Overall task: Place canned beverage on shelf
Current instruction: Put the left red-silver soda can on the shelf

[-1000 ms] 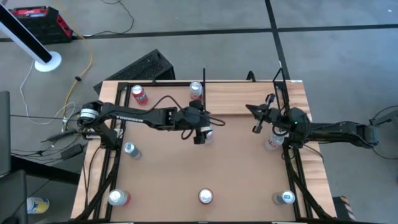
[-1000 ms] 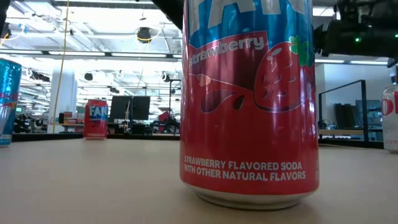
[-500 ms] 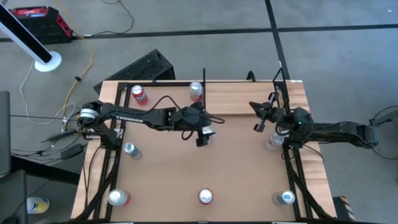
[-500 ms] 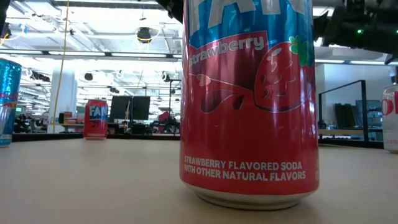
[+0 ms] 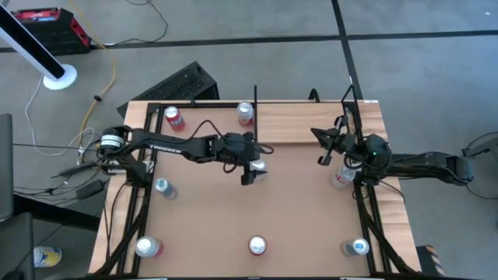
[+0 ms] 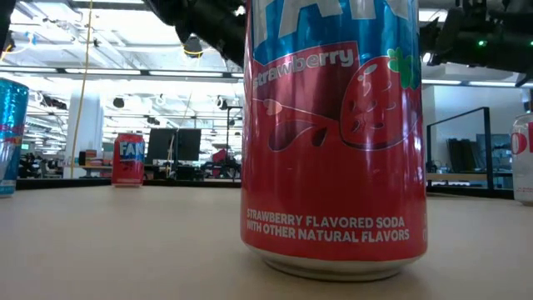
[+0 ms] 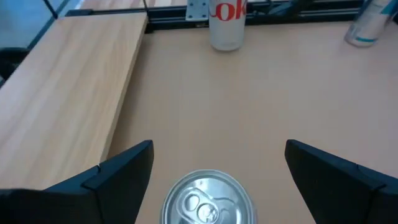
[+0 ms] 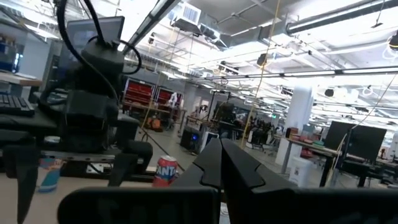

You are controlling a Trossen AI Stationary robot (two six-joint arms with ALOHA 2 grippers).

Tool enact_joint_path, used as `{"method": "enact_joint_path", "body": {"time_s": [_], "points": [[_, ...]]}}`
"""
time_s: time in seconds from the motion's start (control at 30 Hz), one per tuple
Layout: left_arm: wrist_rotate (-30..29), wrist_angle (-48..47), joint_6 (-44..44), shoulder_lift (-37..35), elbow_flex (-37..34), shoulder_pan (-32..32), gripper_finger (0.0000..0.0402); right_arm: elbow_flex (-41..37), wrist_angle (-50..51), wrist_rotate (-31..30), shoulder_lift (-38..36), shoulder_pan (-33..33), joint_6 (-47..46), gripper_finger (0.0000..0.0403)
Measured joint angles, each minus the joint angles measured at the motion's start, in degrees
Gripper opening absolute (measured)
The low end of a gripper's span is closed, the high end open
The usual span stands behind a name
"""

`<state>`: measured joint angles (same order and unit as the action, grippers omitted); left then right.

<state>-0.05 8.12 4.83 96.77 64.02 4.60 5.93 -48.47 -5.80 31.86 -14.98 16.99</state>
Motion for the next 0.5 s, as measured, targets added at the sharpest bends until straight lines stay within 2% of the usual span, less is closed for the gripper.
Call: {"method": "enact_joint_path", "body": {"time_s": [0.17, 0.33, 0.5], "points": [[2.7, 2.4, -0.9, 0.0, -4.0, 1.8, 0.0352, 0.0, -0.2, 0.0, 0.0, 0.0, 0.0, 0.0029], [4.4, 10.2, -1.3, 0.0, -7.5, 2.4, 0.0352, 0.0, -0.2, 0.0, 0.0, 0.0, 0.0, 0.0029], [4.8, 10.7, -2.1, 0.0, -9.2, 2.4, 0.0352, 0.0, -0.1, 0.0, 0.0, 0.0, 0.2, 0.0029]]}}
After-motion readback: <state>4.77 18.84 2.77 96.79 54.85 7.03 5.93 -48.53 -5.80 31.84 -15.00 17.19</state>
